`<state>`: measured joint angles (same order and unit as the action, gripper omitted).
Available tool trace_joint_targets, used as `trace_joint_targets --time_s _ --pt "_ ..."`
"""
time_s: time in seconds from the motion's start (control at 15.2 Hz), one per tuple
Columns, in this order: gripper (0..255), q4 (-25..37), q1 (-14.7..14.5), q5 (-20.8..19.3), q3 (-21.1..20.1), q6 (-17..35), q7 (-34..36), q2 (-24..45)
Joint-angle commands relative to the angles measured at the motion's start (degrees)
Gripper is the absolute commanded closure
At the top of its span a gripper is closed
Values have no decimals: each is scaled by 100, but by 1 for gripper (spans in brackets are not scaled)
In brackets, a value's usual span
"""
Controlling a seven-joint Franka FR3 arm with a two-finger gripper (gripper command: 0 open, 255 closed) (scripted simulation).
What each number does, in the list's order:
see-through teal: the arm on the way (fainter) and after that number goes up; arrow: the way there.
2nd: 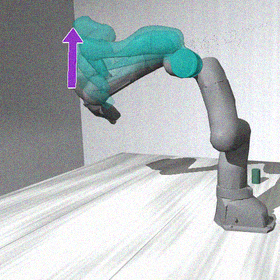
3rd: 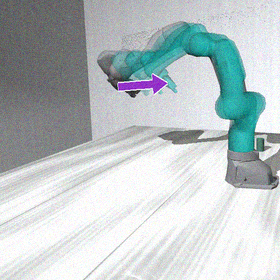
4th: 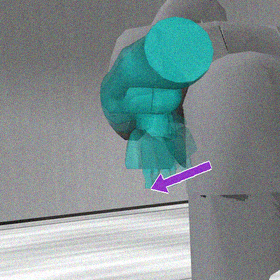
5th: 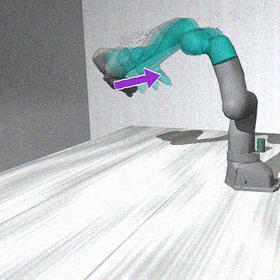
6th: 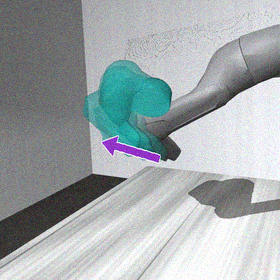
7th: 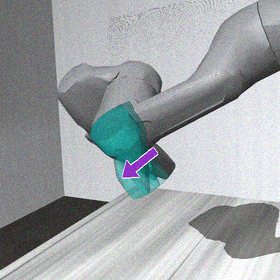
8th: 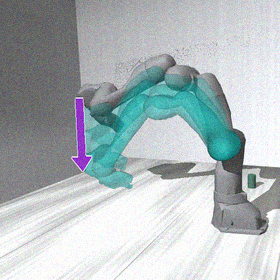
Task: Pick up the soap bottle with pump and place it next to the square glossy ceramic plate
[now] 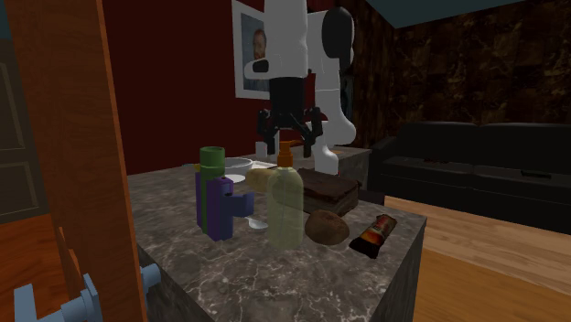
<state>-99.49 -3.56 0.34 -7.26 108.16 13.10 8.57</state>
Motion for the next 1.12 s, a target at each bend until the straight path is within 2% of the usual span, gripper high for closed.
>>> trace_joint_targets --time_s 0.0,0.59,1.06 --pt "255 0 0 0 0 0 0 0" --pt "255 0 0 0 0 1 0 0" --pt "255 488 -1 4 -2 -527 7 -39"
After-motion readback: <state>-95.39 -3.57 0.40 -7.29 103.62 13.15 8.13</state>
